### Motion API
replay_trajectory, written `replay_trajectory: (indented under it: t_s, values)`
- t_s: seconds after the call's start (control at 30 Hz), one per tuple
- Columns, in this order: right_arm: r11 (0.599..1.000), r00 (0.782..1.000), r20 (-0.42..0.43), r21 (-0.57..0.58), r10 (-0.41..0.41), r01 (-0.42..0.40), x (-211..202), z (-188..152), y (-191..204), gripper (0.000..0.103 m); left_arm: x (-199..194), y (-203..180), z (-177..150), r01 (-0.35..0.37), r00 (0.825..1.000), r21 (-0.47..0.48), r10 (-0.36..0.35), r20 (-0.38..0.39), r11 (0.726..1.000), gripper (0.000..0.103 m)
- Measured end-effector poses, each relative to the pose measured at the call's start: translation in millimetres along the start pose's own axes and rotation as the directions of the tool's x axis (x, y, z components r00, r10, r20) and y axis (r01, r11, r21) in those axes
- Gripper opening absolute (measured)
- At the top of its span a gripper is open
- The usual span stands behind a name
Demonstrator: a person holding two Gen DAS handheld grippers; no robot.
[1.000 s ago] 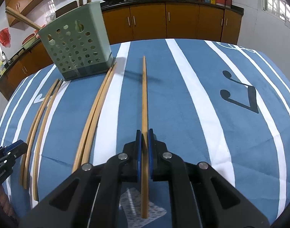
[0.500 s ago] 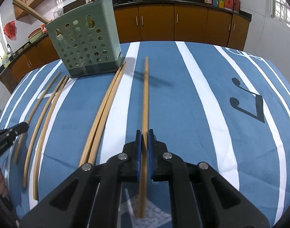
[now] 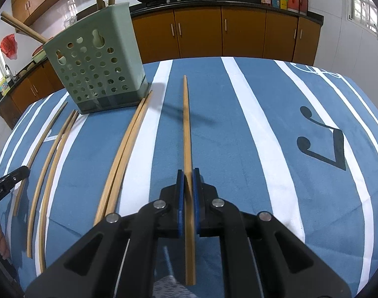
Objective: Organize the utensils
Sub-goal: 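Grasp a bamboo chopstick with the left tool while the right tool holds its chopstick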
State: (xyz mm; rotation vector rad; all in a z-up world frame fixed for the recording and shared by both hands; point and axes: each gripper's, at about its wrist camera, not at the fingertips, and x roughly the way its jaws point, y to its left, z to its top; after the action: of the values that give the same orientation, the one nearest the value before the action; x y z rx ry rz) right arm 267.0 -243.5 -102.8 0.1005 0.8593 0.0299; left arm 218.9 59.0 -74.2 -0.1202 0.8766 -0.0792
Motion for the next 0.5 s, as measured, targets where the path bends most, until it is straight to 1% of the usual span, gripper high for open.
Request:
replay_trajectory:
  t_s: [0.27,0.5]
  values:
    - [1.0,1.0,0.0,0.001,0.002,-0.002,0.3,-0.1,0.0,0.008,0.3,-0.9,-0.3,-0.004,1.0,0.003,0.004,0.0,1.0,0.008]
    - [1.0,1.0,-0.006,-0.022,-0.004,0.004,-4.7,-5.9,0.8,0.008,-3.0,-1.8,-3.4,-0.009,1.0,0.02,0.009,-0.006,1.0,0.008]
